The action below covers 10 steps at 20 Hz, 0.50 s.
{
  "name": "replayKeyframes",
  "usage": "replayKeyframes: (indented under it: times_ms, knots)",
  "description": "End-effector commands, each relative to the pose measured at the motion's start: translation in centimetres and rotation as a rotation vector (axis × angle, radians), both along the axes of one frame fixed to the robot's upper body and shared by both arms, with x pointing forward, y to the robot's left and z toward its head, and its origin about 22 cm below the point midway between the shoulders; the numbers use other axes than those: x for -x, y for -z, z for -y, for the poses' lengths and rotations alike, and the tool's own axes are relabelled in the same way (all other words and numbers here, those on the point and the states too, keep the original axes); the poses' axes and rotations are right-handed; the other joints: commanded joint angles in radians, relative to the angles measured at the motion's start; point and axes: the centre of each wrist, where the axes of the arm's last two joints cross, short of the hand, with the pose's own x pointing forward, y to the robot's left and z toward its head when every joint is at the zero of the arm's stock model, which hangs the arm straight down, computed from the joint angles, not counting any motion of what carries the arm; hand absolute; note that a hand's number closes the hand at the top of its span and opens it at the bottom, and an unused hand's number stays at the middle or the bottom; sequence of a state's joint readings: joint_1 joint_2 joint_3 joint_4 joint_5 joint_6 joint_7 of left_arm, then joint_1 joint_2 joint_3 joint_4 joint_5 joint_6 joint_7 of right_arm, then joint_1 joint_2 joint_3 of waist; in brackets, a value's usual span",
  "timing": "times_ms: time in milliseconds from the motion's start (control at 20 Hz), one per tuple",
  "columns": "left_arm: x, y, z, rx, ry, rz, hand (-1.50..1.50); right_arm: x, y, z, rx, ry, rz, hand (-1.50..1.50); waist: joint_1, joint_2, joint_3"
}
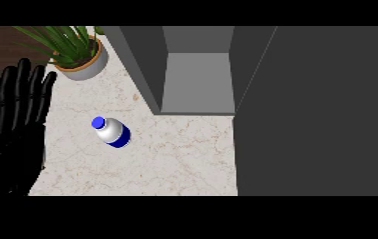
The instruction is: Pick up the bottled water, place it into the cabinet and close the cabinet
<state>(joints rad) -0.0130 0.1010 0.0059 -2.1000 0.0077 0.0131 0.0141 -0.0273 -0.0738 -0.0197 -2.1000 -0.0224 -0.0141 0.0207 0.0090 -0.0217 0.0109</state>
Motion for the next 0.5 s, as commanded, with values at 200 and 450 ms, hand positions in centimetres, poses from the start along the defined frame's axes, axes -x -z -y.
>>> replayKeyframes:
  times_ms: [200, 450]
  knots:
    - [-2.3, -0.3, -0.3, -0.008, 0.614, 0.041, -1.5, 1.1, -0.9, -0.7, -0.021, -0.078, 0.062, -1.5, -0.055, 0.026, -0.017]
    - [-2.3, 2.7, -4.3, -0.03, 0.84, -0.24, -1.5, 2.8, 1.2, -1.6, -0.064, -0.187, -0.211, -1.5, -0.04, 0.025, -0.016]
